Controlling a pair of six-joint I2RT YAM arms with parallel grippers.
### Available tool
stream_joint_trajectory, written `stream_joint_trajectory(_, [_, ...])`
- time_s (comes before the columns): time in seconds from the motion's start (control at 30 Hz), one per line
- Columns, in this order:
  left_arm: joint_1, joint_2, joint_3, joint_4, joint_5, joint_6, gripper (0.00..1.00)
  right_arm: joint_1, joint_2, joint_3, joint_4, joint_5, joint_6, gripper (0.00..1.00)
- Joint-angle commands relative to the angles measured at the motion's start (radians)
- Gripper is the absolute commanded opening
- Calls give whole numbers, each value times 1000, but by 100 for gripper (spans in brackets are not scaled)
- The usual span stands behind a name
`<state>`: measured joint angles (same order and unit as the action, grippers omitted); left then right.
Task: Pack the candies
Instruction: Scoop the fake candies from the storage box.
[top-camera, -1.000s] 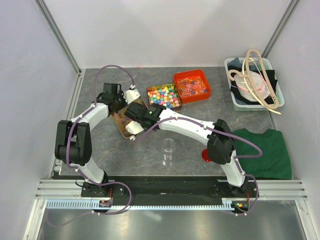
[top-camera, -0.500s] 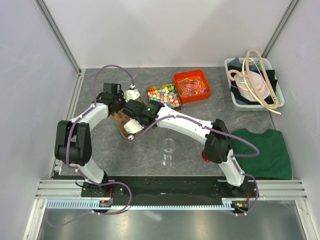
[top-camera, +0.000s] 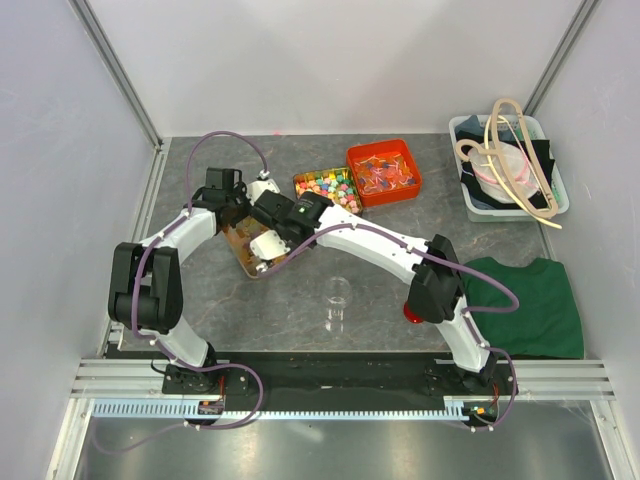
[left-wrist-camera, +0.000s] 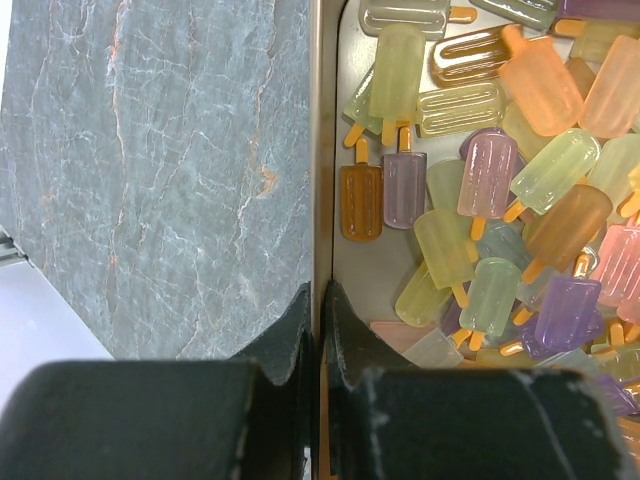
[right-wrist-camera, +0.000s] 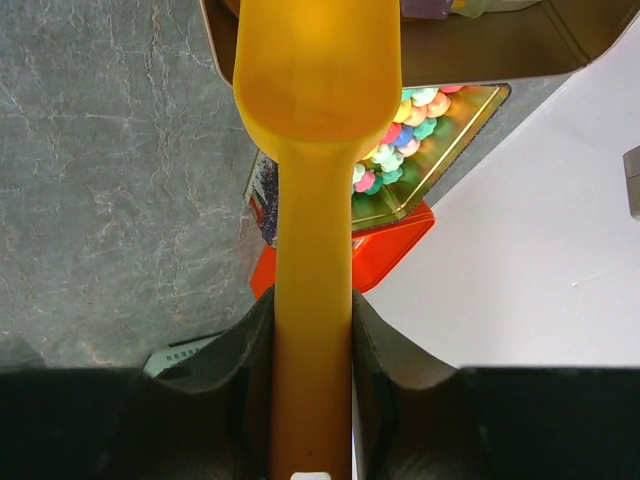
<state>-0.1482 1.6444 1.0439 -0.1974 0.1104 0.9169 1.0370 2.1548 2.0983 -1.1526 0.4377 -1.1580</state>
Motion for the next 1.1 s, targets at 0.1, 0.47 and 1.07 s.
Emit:
stream_joint_trajectory(0.1, [-13, -38, -4, 81, 58, -41, 2, 21, 56, 58, -113, -186, 41, 0])
stream_joint_trajectory(0.47, [-13, -54, -25, 87, 58, -49, 2, 24, 31, 49, -82, -261, 152, 0])
stream_joint_trajectory(1.07, [-13, -113, -67, 82, 78, -78, 2, -11, 91, -66, 137, -163, 146, 0])
